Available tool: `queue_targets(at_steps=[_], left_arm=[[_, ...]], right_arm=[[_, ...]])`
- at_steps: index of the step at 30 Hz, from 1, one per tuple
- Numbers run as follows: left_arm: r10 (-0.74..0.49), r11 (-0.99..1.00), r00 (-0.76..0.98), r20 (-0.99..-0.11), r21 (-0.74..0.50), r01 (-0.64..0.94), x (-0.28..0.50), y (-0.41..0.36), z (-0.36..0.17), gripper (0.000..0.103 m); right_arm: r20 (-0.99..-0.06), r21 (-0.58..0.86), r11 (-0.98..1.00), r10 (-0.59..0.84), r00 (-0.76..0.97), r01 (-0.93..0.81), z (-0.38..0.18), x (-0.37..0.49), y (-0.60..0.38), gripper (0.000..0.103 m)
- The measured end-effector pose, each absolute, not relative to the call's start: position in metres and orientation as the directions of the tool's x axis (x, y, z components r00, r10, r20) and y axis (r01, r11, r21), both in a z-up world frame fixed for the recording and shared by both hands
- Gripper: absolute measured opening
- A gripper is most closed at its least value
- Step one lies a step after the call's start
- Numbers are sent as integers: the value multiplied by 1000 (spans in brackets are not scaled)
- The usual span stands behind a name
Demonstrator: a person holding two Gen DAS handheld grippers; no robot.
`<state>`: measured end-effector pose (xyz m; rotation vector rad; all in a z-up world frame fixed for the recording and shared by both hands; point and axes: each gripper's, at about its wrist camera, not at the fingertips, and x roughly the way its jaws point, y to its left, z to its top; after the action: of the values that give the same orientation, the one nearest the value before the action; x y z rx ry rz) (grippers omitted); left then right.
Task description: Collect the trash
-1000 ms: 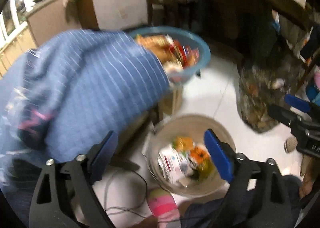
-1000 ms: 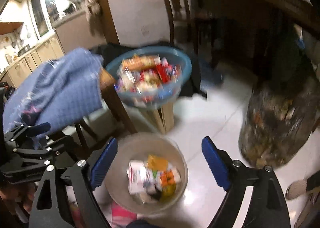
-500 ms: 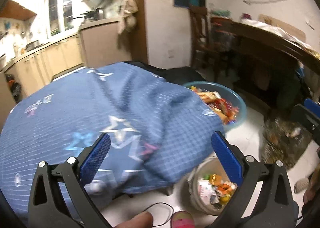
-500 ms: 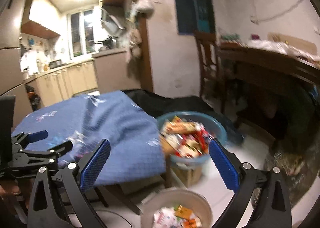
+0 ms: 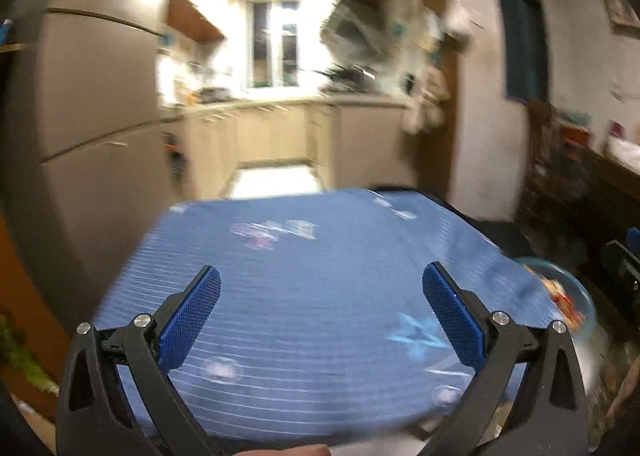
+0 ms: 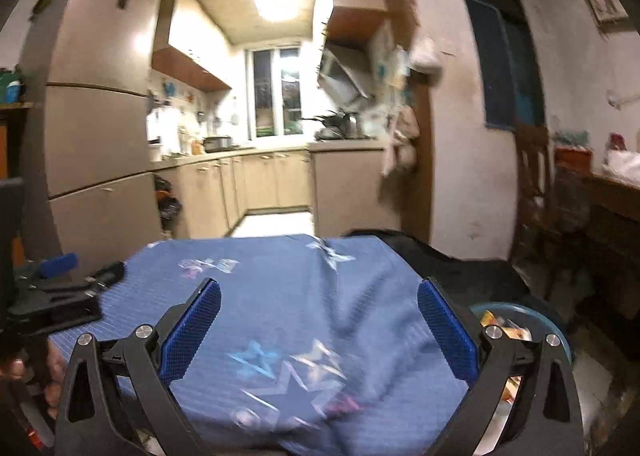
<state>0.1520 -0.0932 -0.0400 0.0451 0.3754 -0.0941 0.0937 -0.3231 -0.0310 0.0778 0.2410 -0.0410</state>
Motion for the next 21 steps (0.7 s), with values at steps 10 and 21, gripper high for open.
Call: queue_targets(at_steps=[10,21], left_arm=[[119,993,947,-300,22,-118,102,-4,-12,98],[84,996,952,-294,-13,-92,68,30,-8,98]], right_arm=[[-174,29,998,63,983,-59,-8,107,-219,98],[-168,24,996,92,982,-89,2,67,-172,98]])
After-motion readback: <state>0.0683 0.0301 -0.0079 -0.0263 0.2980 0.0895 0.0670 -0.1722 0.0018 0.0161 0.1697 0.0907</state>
